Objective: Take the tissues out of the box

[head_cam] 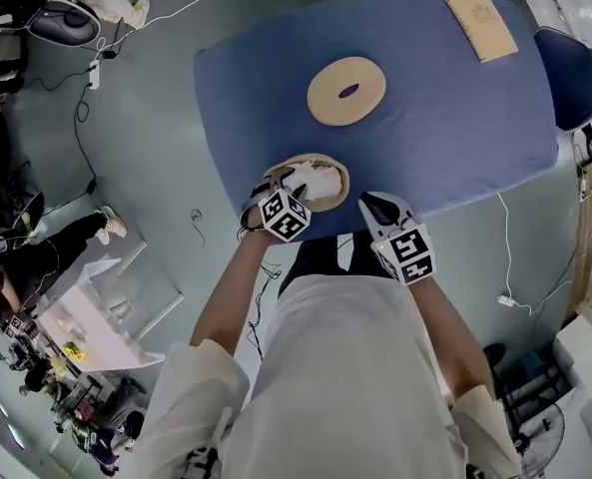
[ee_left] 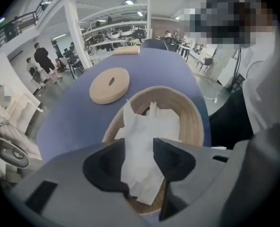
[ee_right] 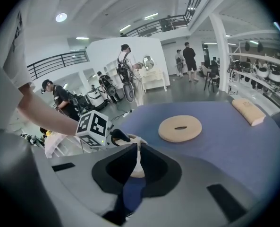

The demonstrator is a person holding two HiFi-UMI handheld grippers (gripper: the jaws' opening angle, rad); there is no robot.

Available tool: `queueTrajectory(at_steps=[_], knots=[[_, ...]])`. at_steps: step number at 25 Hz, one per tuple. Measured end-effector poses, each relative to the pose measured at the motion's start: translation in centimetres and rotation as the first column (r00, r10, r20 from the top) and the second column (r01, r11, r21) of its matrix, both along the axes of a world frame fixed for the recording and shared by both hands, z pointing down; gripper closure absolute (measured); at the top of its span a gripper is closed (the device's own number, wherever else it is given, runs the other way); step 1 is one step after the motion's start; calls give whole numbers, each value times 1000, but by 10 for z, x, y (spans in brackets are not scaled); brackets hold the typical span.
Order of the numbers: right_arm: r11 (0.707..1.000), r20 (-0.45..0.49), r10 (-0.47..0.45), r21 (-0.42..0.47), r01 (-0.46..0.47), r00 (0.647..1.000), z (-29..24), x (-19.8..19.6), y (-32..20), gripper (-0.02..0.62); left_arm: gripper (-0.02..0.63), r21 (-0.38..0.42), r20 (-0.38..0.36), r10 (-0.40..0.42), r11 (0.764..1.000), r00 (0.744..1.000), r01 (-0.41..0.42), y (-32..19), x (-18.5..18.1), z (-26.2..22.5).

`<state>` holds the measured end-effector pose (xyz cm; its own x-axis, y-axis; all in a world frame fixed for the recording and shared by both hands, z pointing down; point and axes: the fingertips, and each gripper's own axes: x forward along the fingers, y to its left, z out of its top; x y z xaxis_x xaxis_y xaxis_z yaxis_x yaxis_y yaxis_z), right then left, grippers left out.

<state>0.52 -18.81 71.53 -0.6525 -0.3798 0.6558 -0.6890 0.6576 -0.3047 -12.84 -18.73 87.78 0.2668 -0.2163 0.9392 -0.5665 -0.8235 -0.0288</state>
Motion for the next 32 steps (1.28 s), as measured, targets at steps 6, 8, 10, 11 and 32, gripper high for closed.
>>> queueTrajectory(at_steps=[6,8,10,11,32], knots=[[999,9,8,-32,-8,1000,11,-1,-10,551,433,13,91,63,998,994,-65,-1,-5,17],[999,11,10,-40,-9,1000,13,0,-14,551,474,19,108,76,997,991,-79,-2,-4,18],[999,13,7,-43,-6,1000,14,-1,-15,551,523,23,108,69,997,992,-72,-3,-4,17],[999,14,3,-42,-2,1000,13,-1,-15,551,543,23,102,59,998,993,-62,-2,-5,15],[999,48,-42,19,41,998,-17,3,-27,551,577,8,-406,-522,819,750,574,5,-36,-99]])
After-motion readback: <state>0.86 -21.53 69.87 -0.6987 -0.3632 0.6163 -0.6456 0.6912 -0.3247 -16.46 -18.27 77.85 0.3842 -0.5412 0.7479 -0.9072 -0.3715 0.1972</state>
